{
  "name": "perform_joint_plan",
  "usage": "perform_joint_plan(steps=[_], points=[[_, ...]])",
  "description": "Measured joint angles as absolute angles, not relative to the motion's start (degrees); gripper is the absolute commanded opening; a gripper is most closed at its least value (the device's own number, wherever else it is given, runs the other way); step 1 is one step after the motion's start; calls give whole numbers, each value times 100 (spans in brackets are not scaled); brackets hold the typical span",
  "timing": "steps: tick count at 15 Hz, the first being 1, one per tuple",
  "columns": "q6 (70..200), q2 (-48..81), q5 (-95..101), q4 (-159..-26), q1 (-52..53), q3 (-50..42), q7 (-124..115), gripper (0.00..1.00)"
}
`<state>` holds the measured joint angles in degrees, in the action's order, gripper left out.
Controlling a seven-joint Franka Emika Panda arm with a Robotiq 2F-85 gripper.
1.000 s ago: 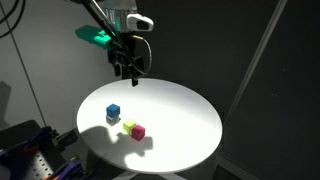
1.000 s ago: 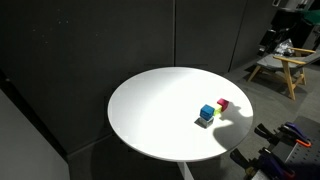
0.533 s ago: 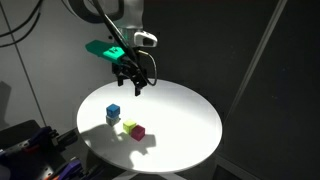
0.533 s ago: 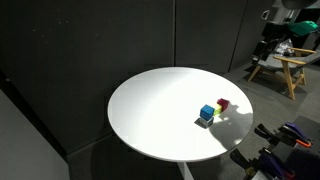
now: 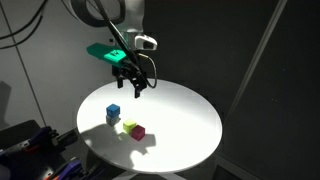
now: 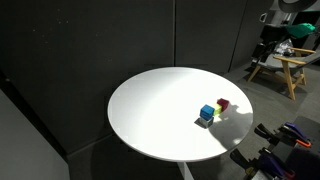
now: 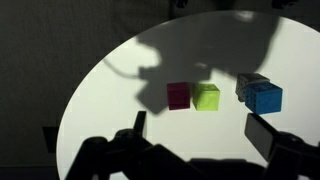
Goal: Put the pink block on top the yellow block
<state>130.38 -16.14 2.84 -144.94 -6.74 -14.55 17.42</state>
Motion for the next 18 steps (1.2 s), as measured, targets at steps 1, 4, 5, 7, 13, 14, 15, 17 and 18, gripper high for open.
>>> perform_joint_plan(steps=[1, 4, 5, 7, 13, 14, 15, 17, 18], points=[[13038, -1614, 284, -14494, -674, -1455, 1742, 100], [13038, -1614, 284, -14494, -675, -1454, 1742, 100], [13038, -1614, 284, -14494, -675, -1454, 1742, 100], [13038, -1611, 284, -14496, -675, -1452, 1742, 100], [13042, -1513, 284, -14498, -674, -1395, 1739, 100], [13050, -1475, 284, -14493, -674, -1382, 1738, 100], [13059, -1436, 284, -14489, -675, -1372, 1736, 100], [13114, -1336, 284, -14477, -675, -1359, 1735, 100], [13149, -1286, 284, -14471, -674, -1354, 1735, 100]])
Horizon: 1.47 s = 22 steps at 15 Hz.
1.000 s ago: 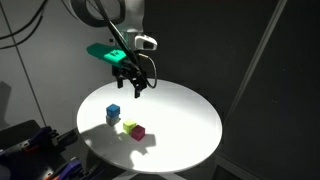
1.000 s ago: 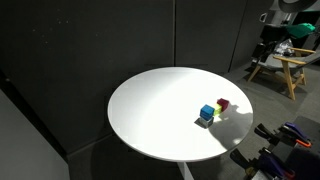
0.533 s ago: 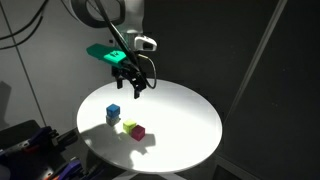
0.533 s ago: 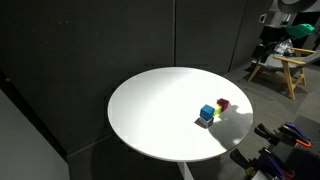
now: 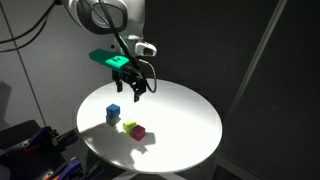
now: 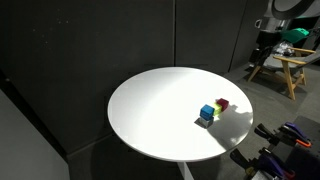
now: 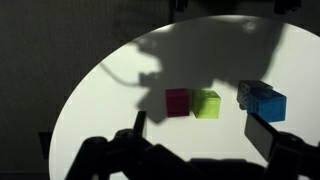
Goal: Put the pink block on top the yellow block
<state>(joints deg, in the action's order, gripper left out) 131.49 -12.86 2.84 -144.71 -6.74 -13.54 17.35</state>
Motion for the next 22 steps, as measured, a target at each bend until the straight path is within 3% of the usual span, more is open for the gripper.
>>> perform_joint_plan(steps=[22], points=[[14530, 325, 247, -14216, -675, -1090, 1738, 100]])
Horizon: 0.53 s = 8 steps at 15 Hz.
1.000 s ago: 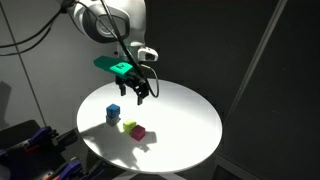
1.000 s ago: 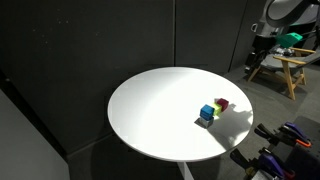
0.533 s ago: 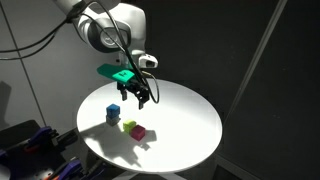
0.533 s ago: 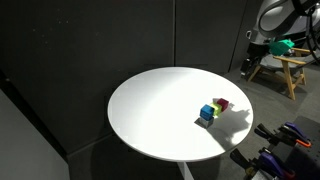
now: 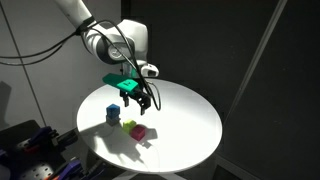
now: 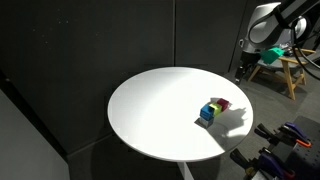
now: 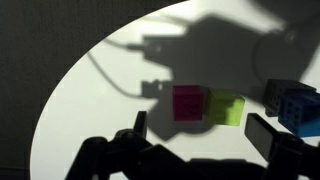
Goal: Put the pink block on top the yellow block
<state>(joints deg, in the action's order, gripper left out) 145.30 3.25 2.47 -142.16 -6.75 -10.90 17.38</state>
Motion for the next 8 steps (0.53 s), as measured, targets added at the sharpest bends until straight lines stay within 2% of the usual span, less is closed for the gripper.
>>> perform_joint_plan(steps=[8], points=[[14803, 1115, 147, -13958, -730, -919, 1738, 100]])
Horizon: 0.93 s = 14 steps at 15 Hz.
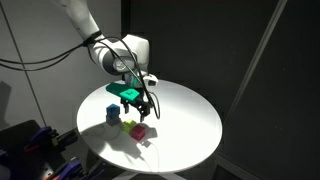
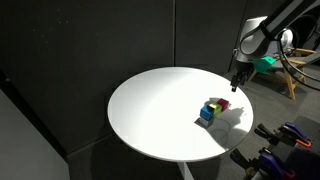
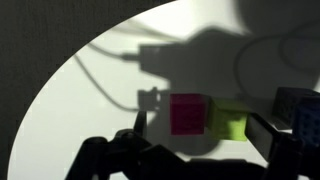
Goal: Put the pink block on top the yellow block
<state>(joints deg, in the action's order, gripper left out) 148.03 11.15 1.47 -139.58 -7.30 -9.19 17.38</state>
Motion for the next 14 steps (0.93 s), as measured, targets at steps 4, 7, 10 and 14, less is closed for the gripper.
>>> perform_joint_plan(steps=[4, 7, 10, 14], points=[[14804, 1518, 147, -13719, -812, -853, 1738, 100], [14804, 1767, 147, -13536, -889, -786, 1737, 100], [14811, 1975, 147, -13373, -925, -732, 1732, 100], [14944, 2186, 147, -13253, -925, -695, 1712, 100]])
